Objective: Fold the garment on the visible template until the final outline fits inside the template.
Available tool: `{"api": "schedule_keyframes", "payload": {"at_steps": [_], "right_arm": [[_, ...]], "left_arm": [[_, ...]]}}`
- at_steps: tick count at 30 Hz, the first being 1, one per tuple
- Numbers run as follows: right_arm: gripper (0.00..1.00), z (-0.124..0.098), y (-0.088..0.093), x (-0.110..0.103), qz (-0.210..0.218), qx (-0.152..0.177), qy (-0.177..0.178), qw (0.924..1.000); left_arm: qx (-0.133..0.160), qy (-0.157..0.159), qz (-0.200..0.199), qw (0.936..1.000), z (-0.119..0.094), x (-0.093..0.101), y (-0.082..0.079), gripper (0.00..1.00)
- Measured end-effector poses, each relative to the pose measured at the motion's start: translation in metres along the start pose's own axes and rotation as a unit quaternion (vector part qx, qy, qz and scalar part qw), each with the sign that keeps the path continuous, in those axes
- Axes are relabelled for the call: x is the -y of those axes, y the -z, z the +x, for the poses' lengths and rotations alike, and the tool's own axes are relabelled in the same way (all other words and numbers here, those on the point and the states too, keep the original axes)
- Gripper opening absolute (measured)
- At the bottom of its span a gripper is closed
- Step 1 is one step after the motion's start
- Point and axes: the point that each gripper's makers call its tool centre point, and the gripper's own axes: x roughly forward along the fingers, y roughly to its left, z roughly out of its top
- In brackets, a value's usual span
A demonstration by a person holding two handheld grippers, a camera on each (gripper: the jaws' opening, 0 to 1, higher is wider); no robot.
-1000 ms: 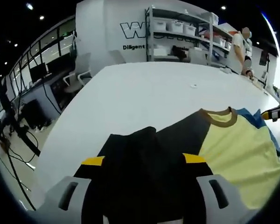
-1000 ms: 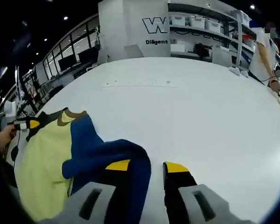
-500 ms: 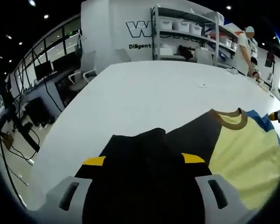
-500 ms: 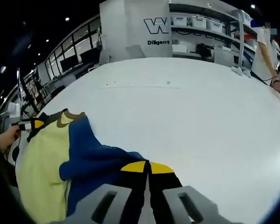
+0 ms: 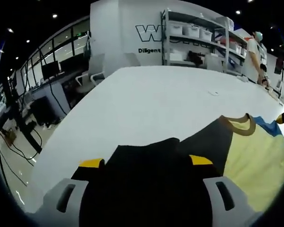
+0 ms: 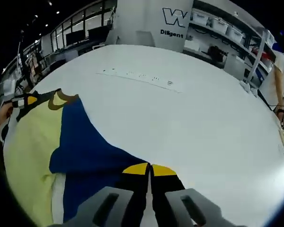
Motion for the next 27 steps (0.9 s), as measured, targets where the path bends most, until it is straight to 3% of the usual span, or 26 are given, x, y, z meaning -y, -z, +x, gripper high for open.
{"api": "schedule_keyframes", "payload": {"at_steps": [3, 4, 6, 9, 13, 16, 20, 24, 27], "right_arm": [[0.0, 0.003, 0.001, 0.002, -0.004, -0.009, 0.004, 0.9999], [0.0, 0.003, 0.003, 0.008, -0.005, -0.015, 0.023, 0.9996], [0.0, 0.001, 0.006, 0.026, -0.051, -0.027, 0.07, 0.9958], [0.0, 0.001, 0.0, 0.017, 0.009, 0.003, 0.037, 0.9993], [0.01, -0.01, -0.005, 0.012, 0.075, 0.033, 0.013, 0.9965], [0.24, -0.018, -0.006, 0.006, 0.115, 0.051, -0.001, 0.992], [0.28, -0.029, 0.002, -0.003, 0.109, 0.048, -0.014, 0.9927], [0.45, -0.041, 0.006, -0.018, 0.116, 0.059, -0.029, 0.9911], [0.5, -0.05, 0.013, -0.028, 0.118, 0.059, -0.038, 0.9905]], "left_arm": [[0.004, -0.009, 0.006, 0.9999, 0.002, -0.003, -0.003, 0.73], [0.004, -0.01, 0.009, 0.9999, 0.003, -0.003, -0.003, 0.73], [0.008, -0.013, 0.013, 0.9998, 0.004, -0.004, -0.005, 0.73], [0.004, -0.008, 0.013, 0.9999, 0.005, -0.004, -0.005, 0.73], [0.007, 0.004, 0.02, 0.9998, 0.001, 0.0, -0.008, 0.76], [0.019, 0.019, 0.007, 0.9996, -0.008, 0.009, -0.017, 0.82], [0.028, 0.034, 0.022, 0.9988, -0.018, 0.018, -0.023, 0.88], [0.026, 0.051, 0.024, 0.9981, -0.028, 0.025, -0.024, 0.95], [0.023, 0.062, 0.029, 0.9974, -0.036, 0.03, -0.024, 0.99]]}}
